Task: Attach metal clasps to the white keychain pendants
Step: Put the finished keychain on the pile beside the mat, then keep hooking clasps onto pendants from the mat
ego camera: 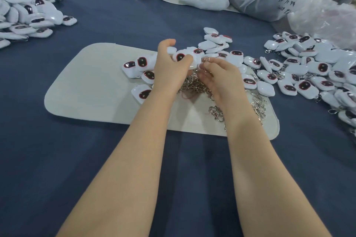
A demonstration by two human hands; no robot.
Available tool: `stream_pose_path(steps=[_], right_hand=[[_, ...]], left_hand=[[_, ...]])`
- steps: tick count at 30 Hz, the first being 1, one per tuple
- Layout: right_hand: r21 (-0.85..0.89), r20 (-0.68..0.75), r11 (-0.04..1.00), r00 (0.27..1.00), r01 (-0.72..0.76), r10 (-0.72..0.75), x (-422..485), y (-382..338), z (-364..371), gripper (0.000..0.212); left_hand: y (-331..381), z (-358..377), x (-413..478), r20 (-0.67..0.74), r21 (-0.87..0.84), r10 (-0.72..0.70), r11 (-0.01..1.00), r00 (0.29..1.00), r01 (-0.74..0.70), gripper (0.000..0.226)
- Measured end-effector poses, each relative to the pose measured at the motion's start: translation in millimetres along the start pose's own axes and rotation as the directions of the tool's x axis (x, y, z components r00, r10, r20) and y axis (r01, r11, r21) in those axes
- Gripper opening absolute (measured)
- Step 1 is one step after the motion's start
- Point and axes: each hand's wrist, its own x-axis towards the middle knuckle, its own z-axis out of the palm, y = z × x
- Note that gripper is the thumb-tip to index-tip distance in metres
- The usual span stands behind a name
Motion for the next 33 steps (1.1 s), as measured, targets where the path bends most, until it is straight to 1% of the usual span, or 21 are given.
stream_pose_path(steps=[2,5,8,10,12,14,17,19,21,24,27,29,31,33], right_hand=[[0.026,0.022,1.0,1.0,0.01,-0.01,-0.4,0.8,0.6,0.012],[-0.012,0.033,0.999,0.999,0.036,-0.036,-2.0,0.6,1.8,0.013],[-0.068,0.017,0.995,0.997,0.072,-0.071,-3.5,-1.3,2.2,0.021],[-0.086,0.01,0.993,0.997,0.079,-0.079,-3.9,-1.8,2.9,0.021],[-0.094,0.0,0.991,0.996,0.093,-0.093,-3.4,-1.8,3.3,0.017],[-0.113,0.006,0.986,0.993,0.12,-0.12,-2.9,-1.8,2.8,0.013],[-0.193,0.026,0.966,0.985,0.173,-0.171,-2.6,-1.4,3.0,0.012],[-0.256,0.025,0.943,0.977,0.213,-0.214,-2.2,-1.7,3.9,0.012],[-0.314,0.03,0.915,0.966,0.253,-0.256,-1.9,-1.7,4.4,0.017],[-0.401,0.063,0.864,0.95,0.304,-0.305,-1.5,-0.9,4.9,0.017],[-0.537,0.072,0.77,0.928,0.345,-0.366,-0.1,0.5,4.3,0.017],[-0.63,0.081,0.683,0.906,0.369,-0.416,0.6,2.0,4.5,0.019],[-0.697,0.096,0.603,0.884,0.389,-0.458,0.6,3.4,5.0,0.023],[-0.716,0.101,0.575,0.874,0.396,-0.475,-0.2,4.4,5.7,0.025]], left_hand=[[-0.4,0.2,-0.6,0.037,0.091,0.04,0.995,0.999,-0.043,0.034],[-0.1,0.8,-1.0,0.052,0.127,0.032,0.991,0.998,-0.039,0.02],[0.7,1.7,-1.4,0.074,0.146,0.055,0.987,0.996,-0.065,0.023],[0.9,1.2,-1.4,0.089,0.167,0.093,0.98,0.992,-0.107,0.029],[0.7,0.6,-0.9,0.096,0.221,0.147,0.961,0.984,-0.166,0.03],[-0.2,1.5,-1.4,0.095,0.273,0.189,0.939,0.977,-0.208,0.024],[-2.0,3.7,-1.6,0.095,0.318,0.236,0.913,0.967,-0.254,0.012],[-2.7,4.3,0.1,0.102,0.341,0.243,0.902,0.965,-0.263,0.012],[-3.0,4.5,1.4,0.105,0.357,0.234,0.898,0.966,-0.257,0.011],[-2.1,4.3,1.0,0.091,0.311,0.202,0.924,0.975,-0.22,0.009],[-1.4,3.7,0.7,0.054,0.268,0.172,0.946,0.984,-0.18,0.01],[-1.3,3.6,0.8,0.04,0.263,0.17,0.949,0.985,-0.174,0.01],[-2.0,4.0,0.9,0.039,0.302,0.202,0.931,0.979,-0.204,0.011],[-3.5,4.4,1.1,0.054,0.407,0.259,0.876,0.964,-0.258,0.011]])
